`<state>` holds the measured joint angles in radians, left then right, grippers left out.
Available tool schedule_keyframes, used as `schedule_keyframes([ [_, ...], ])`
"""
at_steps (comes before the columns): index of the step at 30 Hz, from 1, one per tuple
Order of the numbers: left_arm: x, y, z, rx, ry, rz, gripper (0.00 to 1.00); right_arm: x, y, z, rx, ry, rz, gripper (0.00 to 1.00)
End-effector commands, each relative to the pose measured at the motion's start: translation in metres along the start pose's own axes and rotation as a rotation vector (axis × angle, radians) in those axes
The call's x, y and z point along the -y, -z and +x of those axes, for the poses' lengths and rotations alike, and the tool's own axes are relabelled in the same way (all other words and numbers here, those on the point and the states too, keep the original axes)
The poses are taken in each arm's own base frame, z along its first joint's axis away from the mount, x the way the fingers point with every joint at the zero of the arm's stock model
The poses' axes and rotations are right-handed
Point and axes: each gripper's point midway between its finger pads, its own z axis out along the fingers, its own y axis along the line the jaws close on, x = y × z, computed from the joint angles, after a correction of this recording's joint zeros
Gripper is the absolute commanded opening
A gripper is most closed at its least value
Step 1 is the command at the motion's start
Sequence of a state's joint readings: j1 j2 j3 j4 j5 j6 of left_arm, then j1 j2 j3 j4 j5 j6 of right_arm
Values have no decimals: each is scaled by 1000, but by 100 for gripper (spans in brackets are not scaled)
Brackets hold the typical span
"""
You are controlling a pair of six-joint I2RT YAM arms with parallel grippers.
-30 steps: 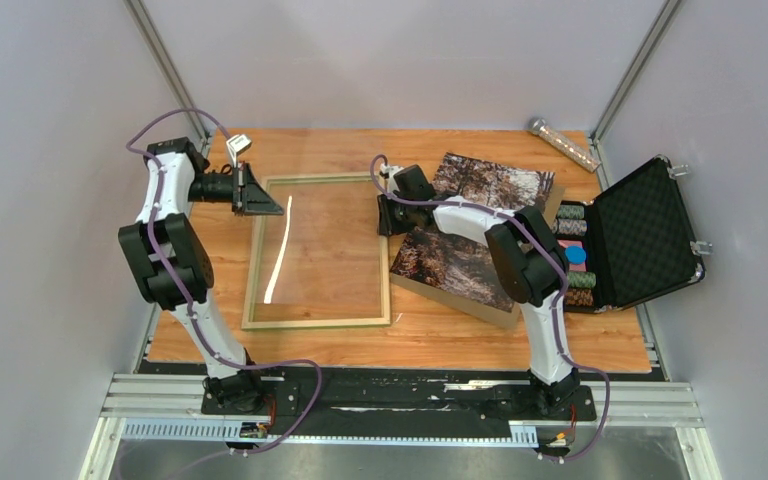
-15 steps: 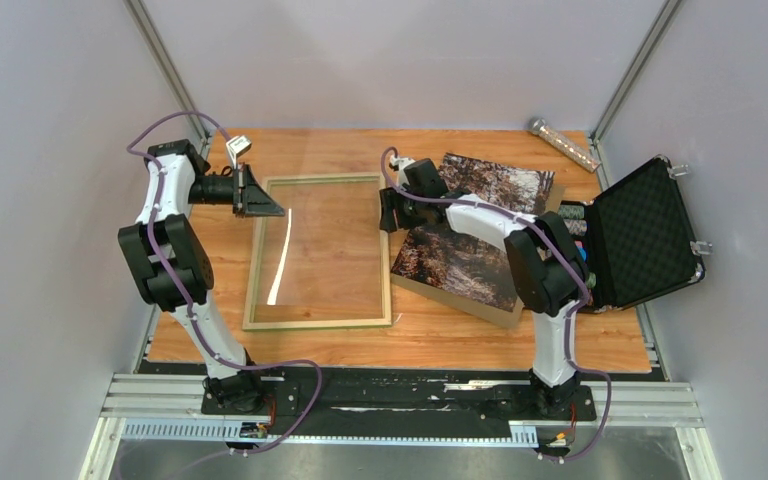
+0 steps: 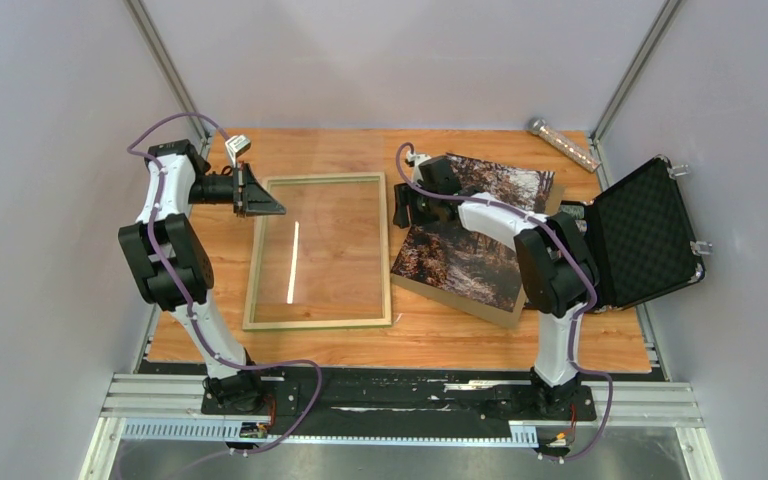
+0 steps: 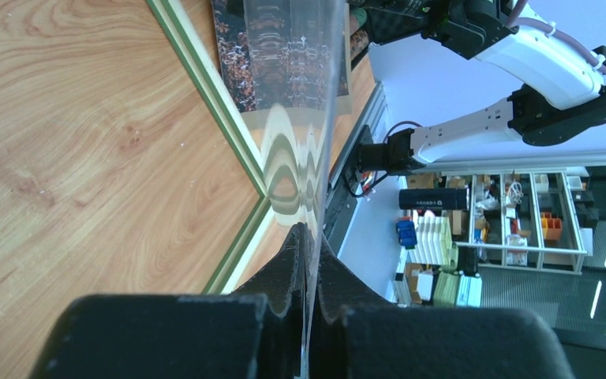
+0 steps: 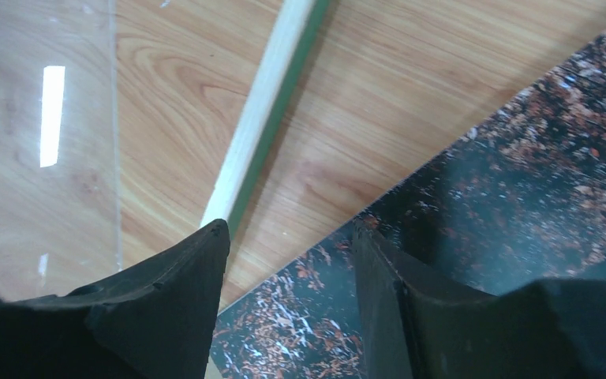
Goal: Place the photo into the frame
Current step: Place the photo frame item in the photo frame.
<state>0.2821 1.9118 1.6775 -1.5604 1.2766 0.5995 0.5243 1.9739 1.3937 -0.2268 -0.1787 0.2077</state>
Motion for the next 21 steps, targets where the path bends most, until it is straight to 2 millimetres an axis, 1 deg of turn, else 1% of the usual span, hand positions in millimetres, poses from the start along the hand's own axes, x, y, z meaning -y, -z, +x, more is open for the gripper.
schedule_keyframes([
  [1,18,0,2,16,99,62,0,1,22,-30,101,-6,8,57],
  [5,14,0,5,7,108,57,0,4,22,-29,101,-8,11,57],
  [13,14,0,12,-11,103,37,0,5,20,-26,97,-9,10,57],
  [21,8,-2,19,-25,134,39,0,7,21,-25,98,-7,14,56],
])
